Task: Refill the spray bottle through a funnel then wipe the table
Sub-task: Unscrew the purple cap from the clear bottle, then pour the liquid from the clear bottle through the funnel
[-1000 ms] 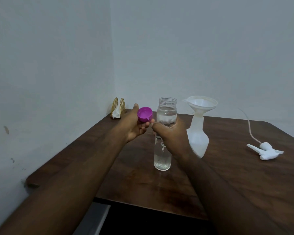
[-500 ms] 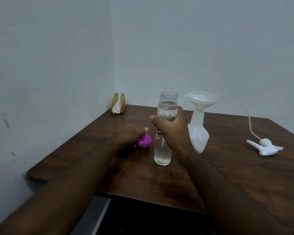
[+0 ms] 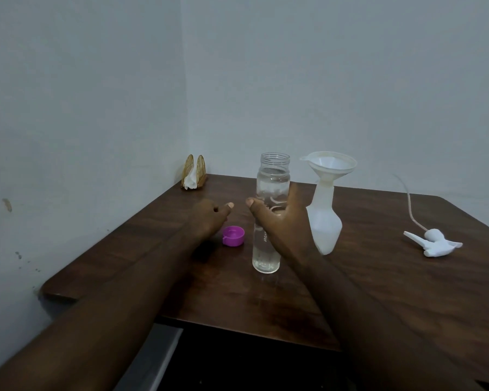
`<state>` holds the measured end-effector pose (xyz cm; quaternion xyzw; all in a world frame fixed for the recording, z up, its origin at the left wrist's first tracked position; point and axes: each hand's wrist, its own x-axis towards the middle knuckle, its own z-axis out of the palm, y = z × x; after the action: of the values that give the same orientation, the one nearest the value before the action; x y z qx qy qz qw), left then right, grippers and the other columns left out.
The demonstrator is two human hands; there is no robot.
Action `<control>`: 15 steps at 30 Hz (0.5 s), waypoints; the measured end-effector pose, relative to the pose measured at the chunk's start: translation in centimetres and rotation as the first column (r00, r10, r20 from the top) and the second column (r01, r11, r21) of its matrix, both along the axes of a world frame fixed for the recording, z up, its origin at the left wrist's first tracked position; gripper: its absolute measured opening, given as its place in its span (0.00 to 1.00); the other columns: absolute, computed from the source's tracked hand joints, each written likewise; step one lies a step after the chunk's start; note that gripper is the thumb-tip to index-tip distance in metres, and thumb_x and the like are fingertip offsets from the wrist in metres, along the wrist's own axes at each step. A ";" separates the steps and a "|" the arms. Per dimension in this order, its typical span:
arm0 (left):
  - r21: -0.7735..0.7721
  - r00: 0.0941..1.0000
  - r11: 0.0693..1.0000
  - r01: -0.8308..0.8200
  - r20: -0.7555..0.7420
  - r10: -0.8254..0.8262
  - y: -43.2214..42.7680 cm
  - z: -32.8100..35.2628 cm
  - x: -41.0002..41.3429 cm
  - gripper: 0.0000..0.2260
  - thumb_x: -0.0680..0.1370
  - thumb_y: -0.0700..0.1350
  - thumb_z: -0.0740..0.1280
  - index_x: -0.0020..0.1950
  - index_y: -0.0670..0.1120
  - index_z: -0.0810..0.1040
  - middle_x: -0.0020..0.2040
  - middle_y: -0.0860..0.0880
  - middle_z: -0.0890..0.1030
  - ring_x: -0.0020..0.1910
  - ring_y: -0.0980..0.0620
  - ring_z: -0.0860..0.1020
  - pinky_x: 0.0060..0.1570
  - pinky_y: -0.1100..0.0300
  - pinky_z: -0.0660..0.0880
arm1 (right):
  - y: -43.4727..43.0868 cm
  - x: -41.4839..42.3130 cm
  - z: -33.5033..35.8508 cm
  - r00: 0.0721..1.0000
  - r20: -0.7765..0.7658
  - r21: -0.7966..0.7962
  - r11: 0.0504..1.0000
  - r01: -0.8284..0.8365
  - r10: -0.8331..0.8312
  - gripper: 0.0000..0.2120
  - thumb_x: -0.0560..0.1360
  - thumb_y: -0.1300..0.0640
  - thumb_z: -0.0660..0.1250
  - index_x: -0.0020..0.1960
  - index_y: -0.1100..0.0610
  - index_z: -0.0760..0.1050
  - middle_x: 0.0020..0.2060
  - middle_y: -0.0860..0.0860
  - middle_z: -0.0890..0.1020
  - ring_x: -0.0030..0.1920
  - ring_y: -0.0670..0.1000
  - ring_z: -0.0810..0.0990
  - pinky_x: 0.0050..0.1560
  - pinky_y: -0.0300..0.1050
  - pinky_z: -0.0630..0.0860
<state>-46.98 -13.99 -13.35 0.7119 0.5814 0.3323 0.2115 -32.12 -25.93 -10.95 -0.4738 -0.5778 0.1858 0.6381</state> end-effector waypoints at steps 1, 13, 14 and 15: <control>0.058 0.999 0.998 -0.025 0.030 0.024 -0.2 0.3 0.3 0.21 0.79 0.57 0.61 0.39 0.44 0.83 0.31 0.49 0.78 0.31 0.55 0.75 0.32 0.60 0.66 | -0.1 0.2 0.0 0.999 0.031 -0.004 1.000 0.010 -0.010 0.21 0.71 0.51 0.75 0.60 0.53 0.71 0.47 0.47 0.83 0.47 0.44 0.83 0.50 0.46 0.81; 0.101 0.835 0.973 0.208 0.500 -0.230 -3.9 6.5 8.0 0.20 0.80 0.56 0.60 0.44 0.40 0.80 0.33 0.48 0.77 0.28 0.54 0.72 0.23 0.67 0.68 | -2.8 4.5 0.5 0.980 0.123 0.007 0.987 0.159 -0.159 0.20 0.71 0.54 0.75 0.60 0.52 0.72 0.42 0.40 0.82 0.43 0.37 0.82 0.43 0.34 0.80; 0.079 0.818 0.971 0.227 0.526 -0.234 -4.1 6.8 8.6 0.21 0.80 0.57 0.60 0.44 0.40 0.80 0.33 0.48 0.76 0.28 0.54 0.71 0.24 0.65 0.68 | -3.1 5.1 0.4 0.976 0.128 0.006 0.985 0.175 -0.174 0.20 0.70 0.53 0.75 0.59 0.51 0.73 0.41 0.39 0.82 0.43 0.38 0.82 0.43 0.35 0.79; 0.056 0.808 0.970 0.236 0.544 -0.227 -4.2 7.1 9.2 0.22 0.79 0.59 0.59 0.44 0.41 0.80 0.33 0.48 0.76 0.27 0.54 0.71 0.25 0.64 0.68 | -3.5 5.7 0.4 0.973 0.131 0.008 0.981 0.191 -0.191 0.19 0.70 0.52 0.75 0.58 0.51 0.73 0.40 0.37 0.82 0.42 0.38 0.82 0.41 0.34 0.78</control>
<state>-37.82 -18.21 -6.25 0.6515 0.4081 0.4889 0.4123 -26.43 -29.39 -10.57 -0.5398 -0.5699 0.0931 0.6125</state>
